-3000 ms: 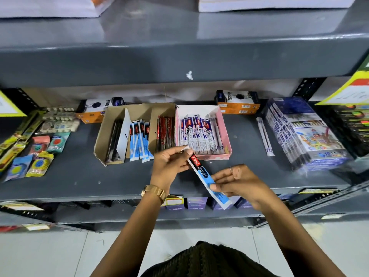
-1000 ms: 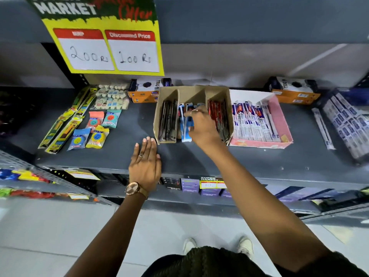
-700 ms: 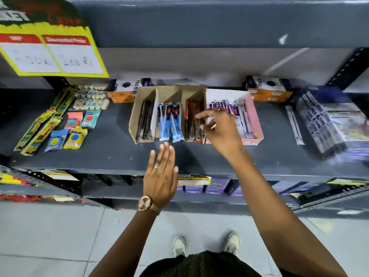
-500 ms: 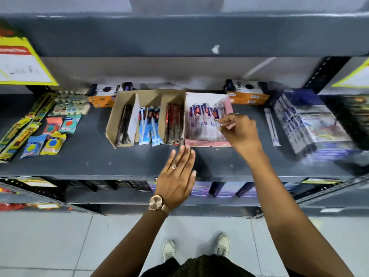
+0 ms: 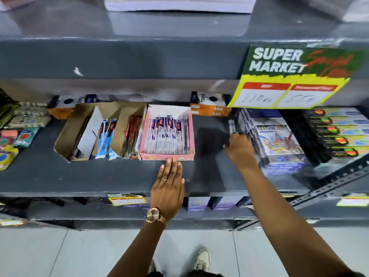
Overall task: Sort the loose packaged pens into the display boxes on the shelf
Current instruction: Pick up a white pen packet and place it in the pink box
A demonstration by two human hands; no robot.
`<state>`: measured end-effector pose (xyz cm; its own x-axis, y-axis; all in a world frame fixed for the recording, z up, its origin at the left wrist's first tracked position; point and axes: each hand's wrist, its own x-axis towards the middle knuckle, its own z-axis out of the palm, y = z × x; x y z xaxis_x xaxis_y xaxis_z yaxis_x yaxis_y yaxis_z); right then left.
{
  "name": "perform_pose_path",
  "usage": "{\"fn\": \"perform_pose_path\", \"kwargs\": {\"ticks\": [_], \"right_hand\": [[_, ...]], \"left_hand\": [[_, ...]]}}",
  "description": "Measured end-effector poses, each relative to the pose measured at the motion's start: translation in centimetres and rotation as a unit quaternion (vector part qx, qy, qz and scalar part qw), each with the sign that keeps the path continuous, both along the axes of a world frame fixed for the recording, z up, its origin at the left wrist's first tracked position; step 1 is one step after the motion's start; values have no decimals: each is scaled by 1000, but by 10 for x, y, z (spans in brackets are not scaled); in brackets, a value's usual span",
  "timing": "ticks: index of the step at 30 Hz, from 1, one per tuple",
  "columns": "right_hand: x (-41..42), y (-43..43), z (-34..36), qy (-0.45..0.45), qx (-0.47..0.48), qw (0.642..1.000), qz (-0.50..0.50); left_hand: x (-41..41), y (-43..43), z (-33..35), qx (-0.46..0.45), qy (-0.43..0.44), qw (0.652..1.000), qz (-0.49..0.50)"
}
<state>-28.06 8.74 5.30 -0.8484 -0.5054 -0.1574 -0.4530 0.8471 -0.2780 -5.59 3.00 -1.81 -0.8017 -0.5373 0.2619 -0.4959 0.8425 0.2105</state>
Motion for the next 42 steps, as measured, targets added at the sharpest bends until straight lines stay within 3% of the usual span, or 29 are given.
{"fn": "perform_pose_path", "kwargs": {"ticks": [4, 11, 20, 23, 25, 27, 30, 34, 37, 39, 42], "right_hand": [[-12, -5, -5, 16, -5, 1000, -11], [-30, -20, 2, -54, -3, 997, -55], [-18, -31, 5, -31, 44, 997, -47], [-21, -27, 4, -40, -6, 998, -52], [-23, -20, 4, -109, -115, 985, -69], [-19, -12, 8, -228, -231, 942, -82], [2, -2, 24, -363, -281, 888, -37], [40, 11, 35, -520, -294, 802, -8], [67, 15, 33, -598, -294, 746, 11], [84, 15, 30, -624, -274, 730, 39], [103, 14, 24, -634, -250, 730, 48]], "left_hand": [[-4, 0, -6, -8, -18, 1000, 9], [-4, -3, -11, -25, -11, 1000, 4], [-3, -5, -17, -54, 30, 998, -11], [-2, -6, -16, -47, 32, 998, -13], [-1, -6, -14, -38, 43, 998, -20], [2, -7, -13, -9, 63, 998, -27], [8, -11, -3, 108, 135, 985, 16], [11, -20, 20, 270, 284, 918, 57], [7, -29, 42, 466, 394, 789, 74], [6, -39, 55, 555, 419, 713, 92], [10, -52, 67, 619, 421, 654, 110]]}}
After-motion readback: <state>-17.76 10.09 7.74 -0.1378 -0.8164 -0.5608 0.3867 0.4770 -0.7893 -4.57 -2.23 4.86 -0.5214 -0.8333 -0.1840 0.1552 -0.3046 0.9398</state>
